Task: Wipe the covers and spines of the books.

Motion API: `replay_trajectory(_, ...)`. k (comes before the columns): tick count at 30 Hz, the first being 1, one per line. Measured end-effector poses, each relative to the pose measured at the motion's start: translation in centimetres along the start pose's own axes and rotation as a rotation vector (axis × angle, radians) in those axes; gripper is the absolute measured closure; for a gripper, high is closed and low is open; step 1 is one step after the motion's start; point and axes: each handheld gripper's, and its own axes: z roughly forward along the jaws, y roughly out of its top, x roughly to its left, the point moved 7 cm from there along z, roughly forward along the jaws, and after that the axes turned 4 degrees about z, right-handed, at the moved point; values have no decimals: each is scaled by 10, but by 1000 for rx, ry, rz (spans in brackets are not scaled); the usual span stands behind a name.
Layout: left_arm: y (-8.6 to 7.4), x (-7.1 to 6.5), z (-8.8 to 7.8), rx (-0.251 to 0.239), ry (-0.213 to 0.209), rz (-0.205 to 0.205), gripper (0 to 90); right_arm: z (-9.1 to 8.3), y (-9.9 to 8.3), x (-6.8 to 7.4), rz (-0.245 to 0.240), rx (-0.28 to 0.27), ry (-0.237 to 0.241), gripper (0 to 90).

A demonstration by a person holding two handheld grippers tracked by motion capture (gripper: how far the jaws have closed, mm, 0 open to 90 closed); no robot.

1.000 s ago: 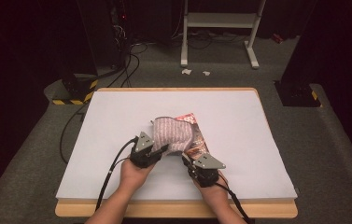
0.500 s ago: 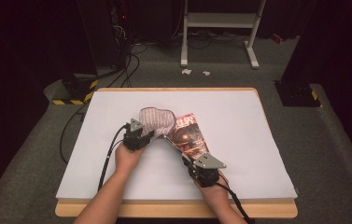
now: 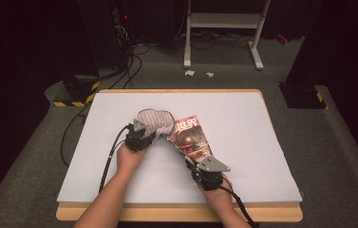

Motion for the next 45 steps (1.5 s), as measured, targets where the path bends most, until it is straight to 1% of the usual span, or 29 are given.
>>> replay_trajectory(1,0,-4,-3,-6,-9,5,714,0,0,0,0,0,0,833)
replay_trajectory(2,0,-8,-7,-16,-21,1,714,0,0,0,0,0,0,833)
replay_trajectory(4,2,-17,-15,-35,-51,7,714,0,0,0,0,-1,-1,833)
replay_trajectory(7,5,-35,-28,-65,-82,40,714,0,0,0,0,-3,-1,833)
replay_trajectory(9,7,-46,-35,-81,-103,47,714,-1,1,0,0,-5,-1,833)
replay_trajectory(12,10,-64,-47,-106,-128,82,713,-1,1,0,5,-4,-2,834)
replay_trajectory(14,11,-74,-54,-116,-149,89,713,-1,0,0,7,-4,0,834)
replay_trajectory(16,12,-82,-61,-128,-173,90,713,-1,0,0,6,-4,-3,834)
replay_trajectory(22,15,-108,-81,-159,-231,118,713,-1,1,0,2,-7,-4,834)
replay_trajectory(24,16,-114,-86,-169,-251,113,712,-1,1,0,2,-7,-4,834)
replay_trajectory(27,18,-122,-91,-176,-254,129,711,-1,1,0,4,-8,-4,835)
replay_trajectory(29,19,-124,-92,-181,-257,133,711,-1,1,0,5,-9,-4,834)
replay_trajectory(31,19,-124,-91,-181,-243,148,711,-1,1,-1,5,-9,-5,835)
replay_trajectory(32,19,-123,-90,-179,-240,149,711,-1,1,-1,6,-9,-5,835)
replay_trajectory(36,18,-115,-82,-173,-236,133,711,-1,1,0,6,-4,-3,835)
replay_trajectory(38,19,-111,-78,-171,-226,138,711,-1,1,-1,6,-5,-2,835)
replay_trajectory(42,19,-99,-69,-160,-209,131,711,0,1,-1,10,-2,0,835)
replay_trajectory(43,20,-96,-67,-156,-203,129,711,0,1,-1,10,-3,0,836)
replay_trajectory(45,19,-88,-61,-146,-167,130,711,-1,1,-1,14,-5,0,836)
